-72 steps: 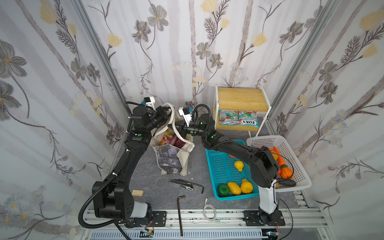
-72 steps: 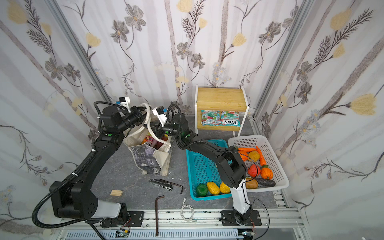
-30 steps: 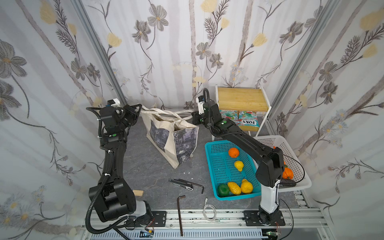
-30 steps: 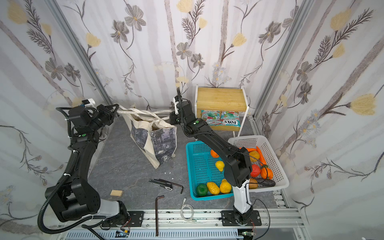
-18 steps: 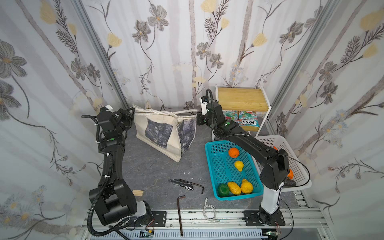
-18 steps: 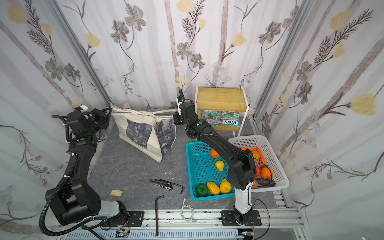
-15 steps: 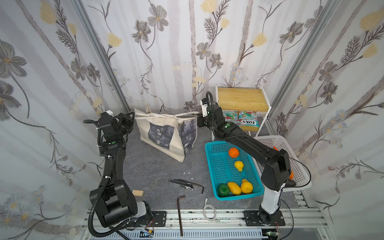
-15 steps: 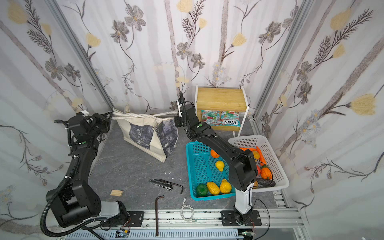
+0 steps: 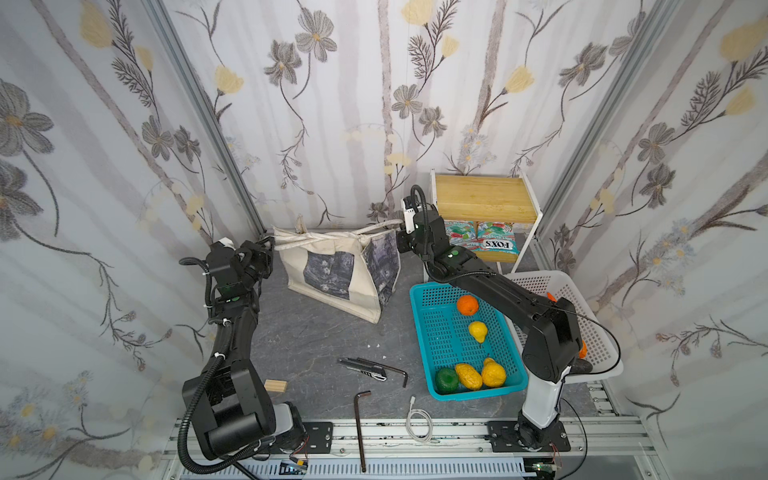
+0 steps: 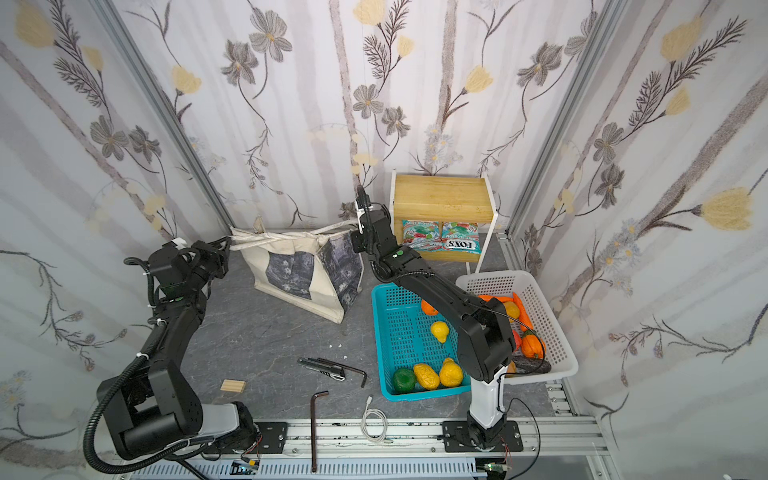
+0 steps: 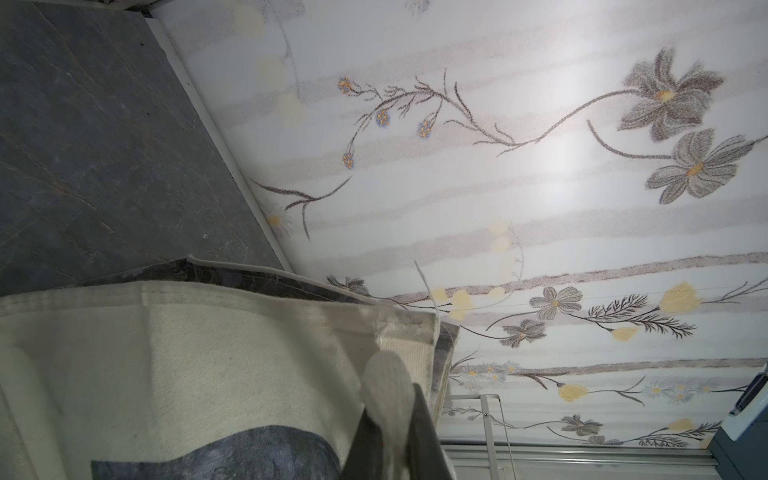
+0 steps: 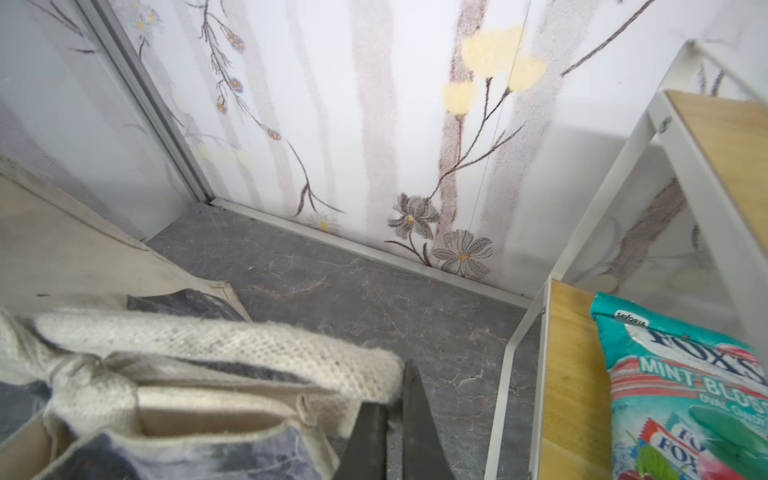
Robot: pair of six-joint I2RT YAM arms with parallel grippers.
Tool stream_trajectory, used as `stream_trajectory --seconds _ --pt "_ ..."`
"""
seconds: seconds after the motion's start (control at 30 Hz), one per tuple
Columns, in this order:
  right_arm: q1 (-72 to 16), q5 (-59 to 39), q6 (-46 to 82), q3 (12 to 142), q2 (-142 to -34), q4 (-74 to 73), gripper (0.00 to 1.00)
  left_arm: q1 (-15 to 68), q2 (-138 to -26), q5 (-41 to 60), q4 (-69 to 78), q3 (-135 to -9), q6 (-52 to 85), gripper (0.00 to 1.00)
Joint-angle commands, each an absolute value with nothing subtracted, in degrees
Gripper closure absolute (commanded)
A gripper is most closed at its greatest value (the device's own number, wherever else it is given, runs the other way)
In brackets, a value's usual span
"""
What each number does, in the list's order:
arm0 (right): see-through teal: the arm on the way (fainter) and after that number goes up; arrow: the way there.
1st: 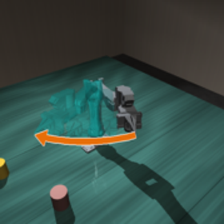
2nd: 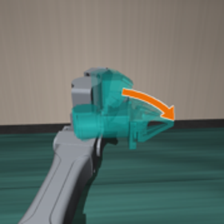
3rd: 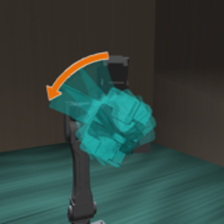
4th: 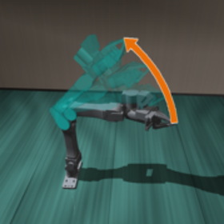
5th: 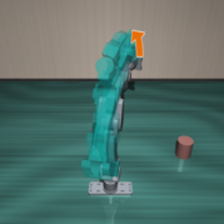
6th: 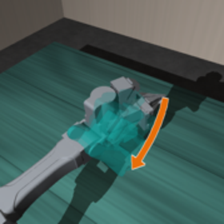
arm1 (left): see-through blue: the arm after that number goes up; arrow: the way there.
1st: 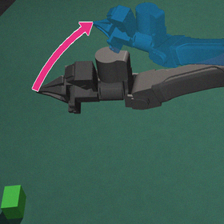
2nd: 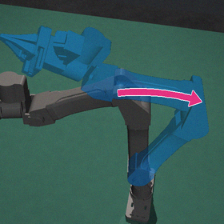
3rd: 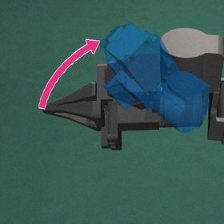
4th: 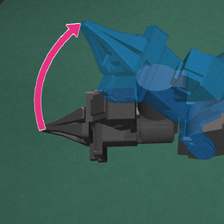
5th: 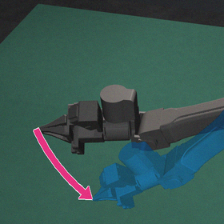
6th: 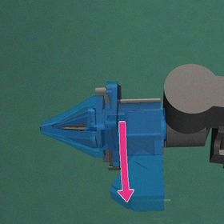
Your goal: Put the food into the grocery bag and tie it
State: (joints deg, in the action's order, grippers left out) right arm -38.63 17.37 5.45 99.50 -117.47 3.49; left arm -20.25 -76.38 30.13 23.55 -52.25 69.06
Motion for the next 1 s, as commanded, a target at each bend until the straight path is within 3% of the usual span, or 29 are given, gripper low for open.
stream_trajectory --seconds 0.0,0.27,0.47,0.5,0.53,0.6,0.67,0.97 --pt "-37.82 33.99 3.03 103.83 -118.91 5.75 1.0 -19.51 -75.06 18.92 27.59 -51.4 69.84 1.0" --pt "-37.91 33.13 1.12 113.41 -124.47 11.13 1.0 -16.29 -70.75 19.59 27.86 -47.07 69.68 0.98" --pt "-40.33 33.1 0.4 108.42 -120.21 12.23 0.98 -16.35 -70.34 23.02 28.3 -44.99 68.29 0.67" --pt "-40.84 33.14 -0.49 107.25 -119.3 11.59 0.94 -16.28 -70.11 22.89 28.3 -44.91 68.07 0.62" --pt "-41.43 33.37 -1.47 106.54 -118.28 11.23 0.82 -16.26 -69.81 22.86 28.3 -44.91 67.94 0.55" --pt "-42.66 34.1 -3.09 105.61 -116.42 10.76 0.56 -16.26 -69.0 23.33 28.36 -44.91 66.84 0.3" --pt "-43.95 34.86 -4.11 104.49 -114.44 9.74 0.45 -16.5 -67.32 23.88 28.3 -44.85 64.37 0.01" --pt "-46.66 34.21 -1.72 98.01 -107.03 8.01 0.33 -17.49 -59.85 22.21 20.92 -42.4 54.18 0.0"
